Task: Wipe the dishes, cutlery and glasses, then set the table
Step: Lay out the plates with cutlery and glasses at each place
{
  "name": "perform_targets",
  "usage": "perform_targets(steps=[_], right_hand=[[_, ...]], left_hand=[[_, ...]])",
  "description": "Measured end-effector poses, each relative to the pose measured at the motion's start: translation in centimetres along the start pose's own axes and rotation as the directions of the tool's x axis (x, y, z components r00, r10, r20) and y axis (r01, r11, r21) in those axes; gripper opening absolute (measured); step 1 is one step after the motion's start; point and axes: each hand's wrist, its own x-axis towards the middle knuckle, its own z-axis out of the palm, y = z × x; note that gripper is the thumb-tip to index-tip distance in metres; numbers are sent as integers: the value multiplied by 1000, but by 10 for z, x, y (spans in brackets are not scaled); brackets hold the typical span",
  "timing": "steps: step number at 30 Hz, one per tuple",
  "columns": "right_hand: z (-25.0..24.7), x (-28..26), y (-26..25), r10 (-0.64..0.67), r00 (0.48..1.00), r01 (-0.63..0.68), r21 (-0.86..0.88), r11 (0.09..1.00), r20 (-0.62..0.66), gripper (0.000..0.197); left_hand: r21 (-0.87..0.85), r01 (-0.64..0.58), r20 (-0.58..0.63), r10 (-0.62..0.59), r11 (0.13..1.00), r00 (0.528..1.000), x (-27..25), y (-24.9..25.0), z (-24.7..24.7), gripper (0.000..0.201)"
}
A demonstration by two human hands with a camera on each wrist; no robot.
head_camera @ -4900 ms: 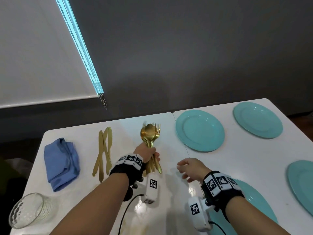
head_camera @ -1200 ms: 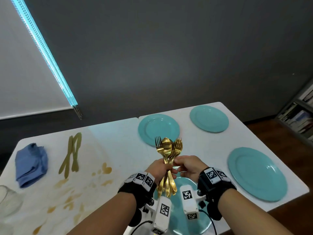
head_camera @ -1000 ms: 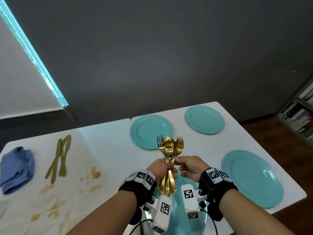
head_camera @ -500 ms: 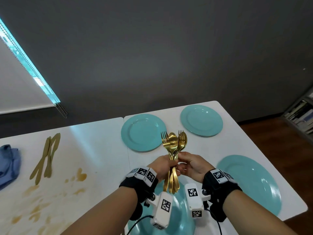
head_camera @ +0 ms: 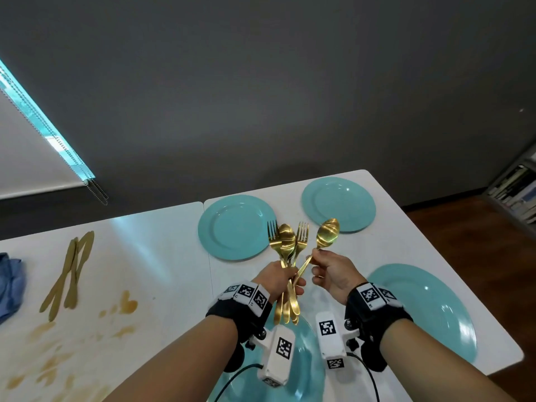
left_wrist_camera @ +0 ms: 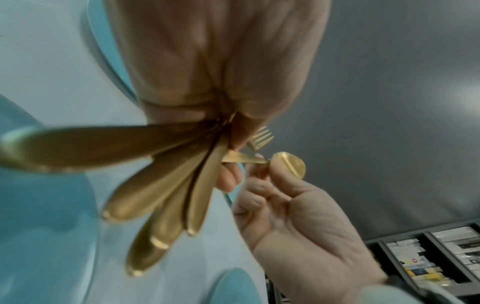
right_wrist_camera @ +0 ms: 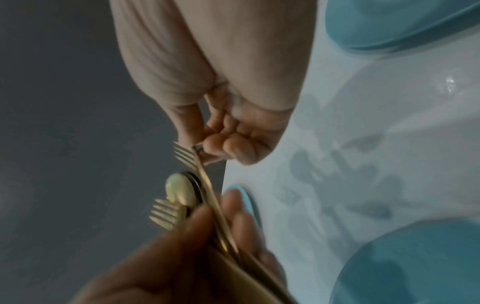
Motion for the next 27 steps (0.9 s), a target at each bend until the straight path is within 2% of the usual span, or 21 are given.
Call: perform_targets(steps=[5, 8, 9, 11, 13, 15, 18, 21, 27], right_hand=[[-26, 2, -4, -22, 977, 6, -80, 997, -210, 11], [-48, 4, 9, 17, 973, -97, -338, 936, -231, 11], [-53, 3, 15, 32, 975, -137, -481, 866, -221, 13], [-58, -1, 27, 76, 977, -202, -754, 625, -198, 18], [-57, -9, 40, 102, 974, -226, -880, 418, -201, 20], [-55, -15, 53, 126, 968, -247, -907, 340, -216, 23], [-53, -16, 70, 127, 960, -278, -905, 323, -249, 26], [-53, -17, 81, 88, 961, -278, -908, 313, -263, 26], [-49, -20, 92, -7, 969, -242, -950, 199, -249, 14]], left_hand=[[23, 51, -122, -47, 998, 991, 9, -18, -9, 9], [42, 58, -193, -49, 997, 980, 12, -25, -18, 9], [34, 59, -207, -51, 998, 977, 12, -26, -20, 9], [23, 62, -232, -55, 998, 971, 12, -30, -23, 9], [25, 64, -245, -56, 998, 968, 11, -33, -24, 10], [37, 69, -248, -57, 997, 967, 8, -36, -23, 13], [47, 74, -249, -60, 996, 967, 4, -40, -20, 18], [56, 71, -259, -54, 996, 964, 0, -44, -20, 14], [34, 77, -282, -65, 996, 957, -12, -50, -23, 13]])
